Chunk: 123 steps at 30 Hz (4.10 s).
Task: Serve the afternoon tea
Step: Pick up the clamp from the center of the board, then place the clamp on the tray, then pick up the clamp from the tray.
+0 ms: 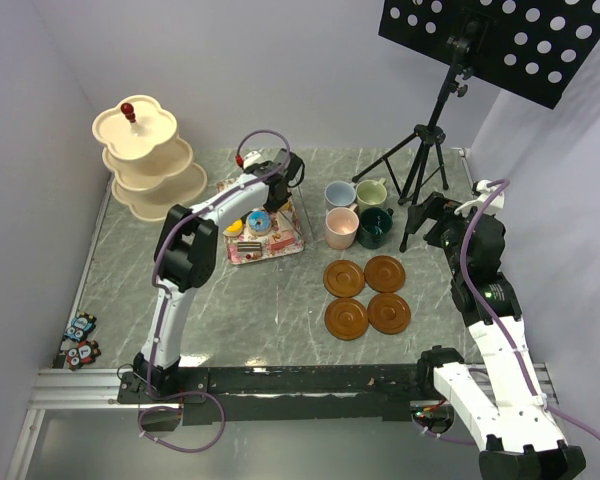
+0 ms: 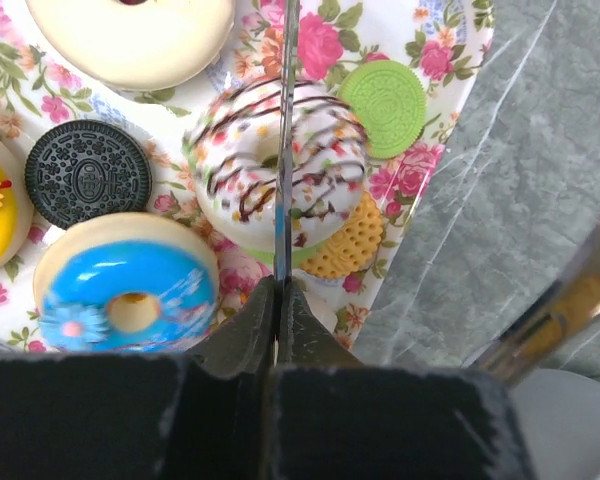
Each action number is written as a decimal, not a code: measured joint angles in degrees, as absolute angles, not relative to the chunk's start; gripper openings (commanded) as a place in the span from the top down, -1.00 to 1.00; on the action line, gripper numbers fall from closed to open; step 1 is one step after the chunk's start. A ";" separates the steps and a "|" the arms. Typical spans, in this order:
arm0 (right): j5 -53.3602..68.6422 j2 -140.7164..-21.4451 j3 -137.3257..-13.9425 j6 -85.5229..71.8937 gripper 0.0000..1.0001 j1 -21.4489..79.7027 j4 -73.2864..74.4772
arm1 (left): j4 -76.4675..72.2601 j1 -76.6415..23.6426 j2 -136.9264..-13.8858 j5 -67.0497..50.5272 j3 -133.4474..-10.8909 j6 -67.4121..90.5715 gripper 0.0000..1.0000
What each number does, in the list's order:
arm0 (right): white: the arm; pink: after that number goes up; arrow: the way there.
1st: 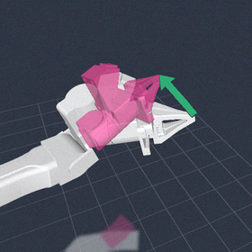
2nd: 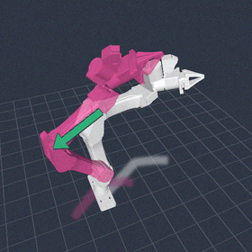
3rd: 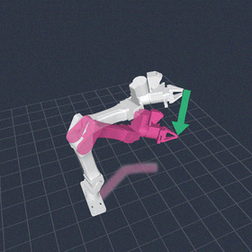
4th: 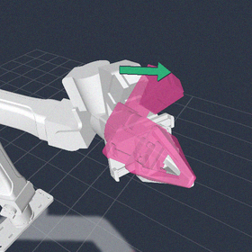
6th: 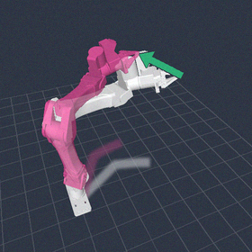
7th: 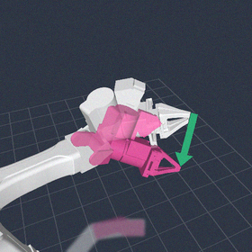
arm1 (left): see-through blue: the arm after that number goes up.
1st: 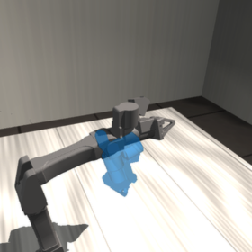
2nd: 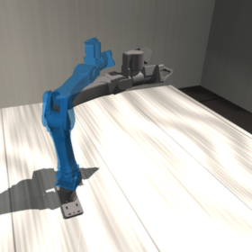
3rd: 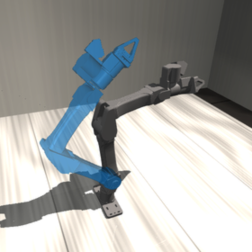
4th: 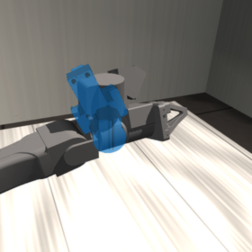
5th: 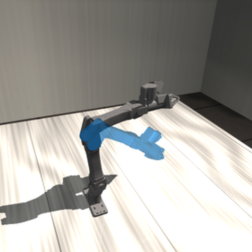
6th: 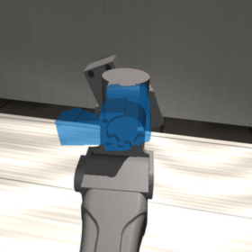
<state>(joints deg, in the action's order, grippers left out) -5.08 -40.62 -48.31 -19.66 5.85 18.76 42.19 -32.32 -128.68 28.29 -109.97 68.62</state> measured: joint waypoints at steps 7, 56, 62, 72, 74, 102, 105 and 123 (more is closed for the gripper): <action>-5.08 -40.62 -48.31 -19.44 -1.00 5.85 19.38 | 40.23 -32.32 -124.75 27.92 -109.40 68.03 0.99; -1.63 -42.94 -48.53 -16.69 -1.00 5.85 19.77 | 21.76 -22.68 -98.54 -1.65 -68.05 8.56 0.74; -1.87 -42.89 -48.53 -16.62 -1.00 5.85 19.77 | 21.89 -22.68 -100.42 -1.06 -68.88 8.05 0.06; -2.07 -42.87 -48.53 -16.62 -1.00 5.85 19.75 | 20.36 -22.68 -96.92 1.48 -68.77 8.84 -0.99; -2.09 -42.87 -48.53 -16.60 -1.00 5.85 19.75 | 19.94 -22.70 -94.24 2.48 -67.85 9.39 -0.99; 1.04 -44.71 -48.86 -17.58 -1.00 5.85 19.73 | 18.26 -31.55 -78.91 2.66 -45.76 19.73 -0.99; 1.28 -44.60 -48.86 -17.93 -1.00 5.85 19.75 | 18.26 -32.47 -80.51 3.99 -45.76 19.84 -0.99; 1.69 -43.16 -48.82 -19.05 -1.00 5.85 19.75 | 18.37 -38.13 -88.73 16.67 -47.94 19.64 -0.38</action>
